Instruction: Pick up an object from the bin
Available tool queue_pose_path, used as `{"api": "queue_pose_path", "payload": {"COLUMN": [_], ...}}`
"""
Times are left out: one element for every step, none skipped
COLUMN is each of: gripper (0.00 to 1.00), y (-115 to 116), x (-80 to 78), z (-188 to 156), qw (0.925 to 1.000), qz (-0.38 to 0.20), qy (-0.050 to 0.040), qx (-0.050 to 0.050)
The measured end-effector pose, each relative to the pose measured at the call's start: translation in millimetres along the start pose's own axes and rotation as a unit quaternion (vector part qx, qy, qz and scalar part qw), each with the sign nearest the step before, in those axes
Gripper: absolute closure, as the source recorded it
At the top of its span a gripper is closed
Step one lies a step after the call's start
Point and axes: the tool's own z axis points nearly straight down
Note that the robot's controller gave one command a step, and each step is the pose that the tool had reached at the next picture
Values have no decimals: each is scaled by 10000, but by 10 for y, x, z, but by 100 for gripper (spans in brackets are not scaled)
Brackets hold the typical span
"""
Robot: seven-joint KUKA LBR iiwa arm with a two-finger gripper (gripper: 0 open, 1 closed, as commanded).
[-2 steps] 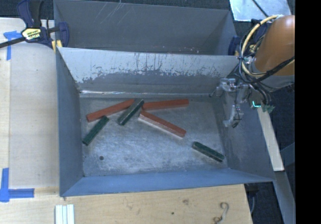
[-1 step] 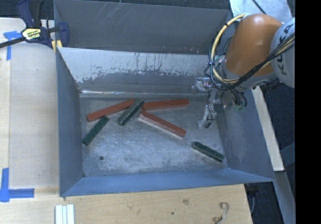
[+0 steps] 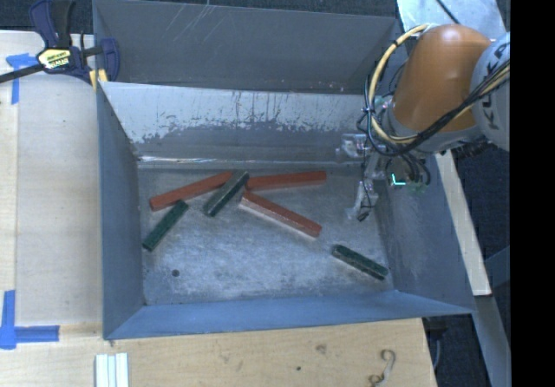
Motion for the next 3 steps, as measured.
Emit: {"api": "queue_pose_path", "payload": {"gripper": [0,0,0], "y": [-1,-2,-2], "x": [0,0,0], "z": [0,0,0], "qw": [10000,10000,10000], "qz": [-2,-3,-4], "qy": [0,1,1], "qx": [1,2,2]}}
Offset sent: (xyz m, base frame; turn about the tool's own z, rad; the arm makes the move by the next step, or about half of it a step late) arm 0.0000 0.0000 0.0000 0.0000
